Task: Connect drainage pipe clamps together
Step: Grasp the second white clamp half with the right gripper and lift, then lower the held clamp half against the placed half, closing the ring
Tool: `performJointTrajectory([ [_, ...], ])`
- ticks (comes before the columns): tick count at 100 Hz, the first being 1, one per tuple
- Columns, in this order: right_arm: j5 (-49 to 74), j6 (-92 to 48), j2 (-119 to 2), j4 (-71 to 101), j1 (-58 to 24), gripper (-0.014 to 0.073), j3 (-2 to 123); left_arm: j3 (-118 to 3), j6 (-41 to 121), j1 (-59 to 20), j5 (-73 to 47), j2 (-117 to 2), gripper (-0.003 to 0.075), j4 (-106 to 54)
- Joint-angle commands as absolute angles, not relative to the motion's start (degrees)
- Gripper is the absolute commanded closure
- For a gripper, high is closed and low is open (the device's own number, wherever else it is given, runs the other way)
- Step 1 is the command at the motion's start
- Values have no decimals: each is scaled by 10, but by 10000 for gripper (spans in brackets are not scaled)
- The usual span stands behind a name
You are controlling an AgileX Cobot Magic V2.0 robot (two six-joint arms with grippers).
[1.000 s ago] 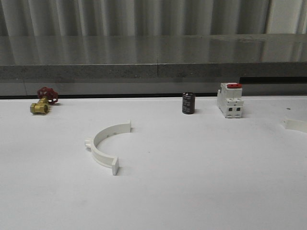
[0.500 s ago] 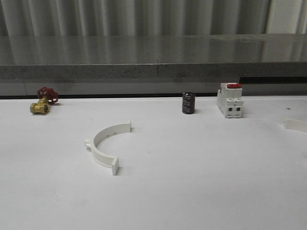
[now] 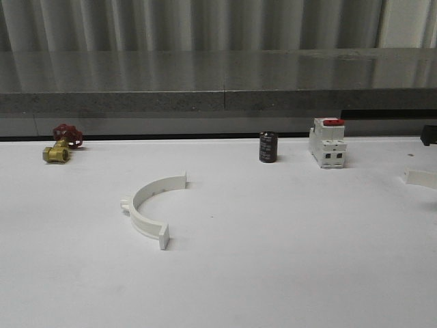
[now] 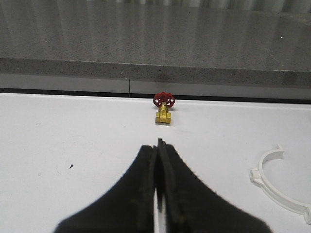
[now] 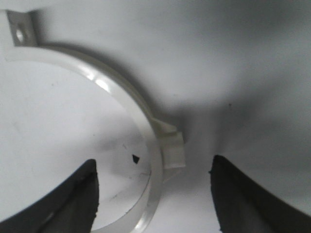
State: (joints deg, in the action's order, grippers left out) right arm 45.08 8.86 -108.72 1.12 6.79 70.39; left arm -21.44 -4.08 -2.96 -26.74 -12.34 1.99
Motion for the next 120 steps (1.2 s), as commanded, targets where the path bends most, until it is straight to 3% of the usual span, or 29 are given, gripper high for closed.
performJointTrajectory([
  [1, 439, 88, -1066, 12, 72, 204, 724, -230, -40, -29, -229, -129, 741, 16],
  [18, 444, 88, -1077, 12, 72, 455, 726, -230, -40, -29, -229, -129, 741, 16],
  [31, 441, 88, -1077, 12, 72, 568, 726, -230, -40, -29, -229, -129, 741, 16],
  [81, 492, 88, -1040, 16, 61, 576, 726, -230, -40, -29, -229, -129, 741, 16],
  [120, 555, 199, -976, 20, -50, 576, 727, -230, -40, -29, -229, -129, 741, 16],
])
